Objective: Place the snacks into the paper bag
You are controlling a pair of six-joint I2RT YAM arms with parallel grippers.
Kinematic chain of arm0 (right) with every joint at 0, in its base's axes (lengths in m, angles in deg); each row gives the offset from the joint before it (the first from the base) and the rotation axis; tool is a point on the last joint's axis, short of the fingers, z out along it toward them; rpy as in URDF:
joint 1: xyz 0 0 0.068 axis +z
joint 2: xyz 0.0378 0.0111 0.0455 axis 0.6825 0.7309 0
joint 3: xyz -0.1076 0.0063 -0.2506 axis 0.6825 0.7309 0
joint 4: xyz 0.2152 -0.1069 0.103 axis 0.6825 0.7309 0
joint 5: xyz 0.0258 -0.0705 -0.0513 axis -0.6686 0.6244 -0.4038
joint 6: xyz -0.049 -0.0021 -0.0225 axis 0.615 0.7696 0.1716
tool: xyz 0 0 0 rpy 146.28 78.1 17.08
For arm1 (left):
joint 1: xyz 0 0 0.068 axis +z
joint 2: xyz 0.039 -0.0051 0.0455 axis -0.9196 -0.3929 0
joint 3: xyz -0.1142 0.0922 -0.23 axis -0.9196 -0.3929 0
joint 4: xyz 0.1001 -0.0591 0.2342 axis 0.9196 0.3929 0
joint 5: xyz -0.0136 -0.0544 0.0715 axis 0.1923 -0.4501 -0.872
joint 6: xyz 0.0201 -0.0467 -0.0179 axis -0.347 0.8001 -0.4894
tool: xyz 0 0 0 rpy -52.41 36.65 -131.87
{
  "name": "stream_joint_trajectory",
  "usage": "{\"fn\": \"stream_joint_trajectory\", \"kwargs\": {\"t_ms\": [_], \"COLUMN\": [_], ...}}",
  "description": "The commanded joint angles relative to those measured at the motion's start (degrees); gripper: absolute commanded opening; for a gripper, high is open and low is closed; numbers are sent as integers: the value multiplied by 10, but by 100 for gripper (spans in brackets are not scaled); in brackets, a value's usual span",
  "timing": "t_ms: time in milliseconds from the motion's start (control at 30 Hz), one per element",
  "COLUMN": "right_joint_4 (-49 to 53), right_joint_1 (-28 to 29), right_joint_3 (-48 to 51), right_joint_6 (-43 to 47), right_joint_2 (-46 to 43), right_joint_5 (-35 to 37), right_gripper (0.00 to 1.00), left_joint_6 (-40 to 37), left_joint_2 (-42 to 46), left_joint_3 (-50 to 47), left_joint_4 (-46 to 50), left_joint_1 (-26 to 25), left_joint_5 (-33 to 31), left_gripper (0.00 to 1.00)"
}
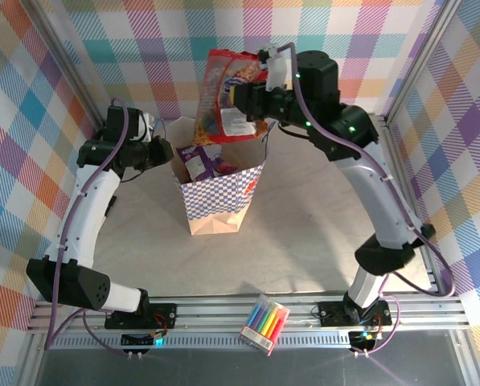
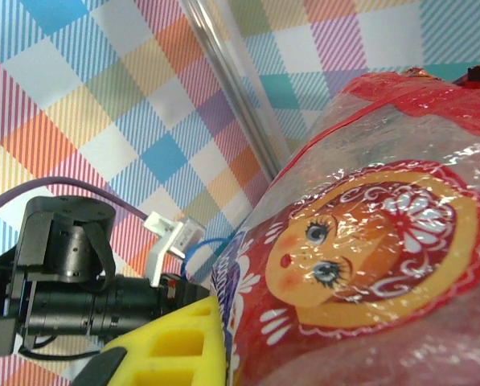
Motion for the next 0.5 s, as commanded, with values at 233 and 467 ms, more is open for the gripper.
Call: {"fn": "stream_joint_trajectory", "kwargs": {"t_ms": [233,467], "right_joint_4": [-82,-80], "right_joint_1": [9,10], "right_joint_3": [-113,-112], "right_joint_6": [4,-2], "right_joint_2": [82,106], "right_joint_5": [-36,-60], "right_gripper": [0,0], "left_joint_6": [-1,2], "left_joint_2": [21,14], "left_joint_3": [-10,-16], "left_joint_4": [-12,-17], "left_joint_1": [18,22], "left_joint_5": [18,23], "left_gripper": [24,24]}}
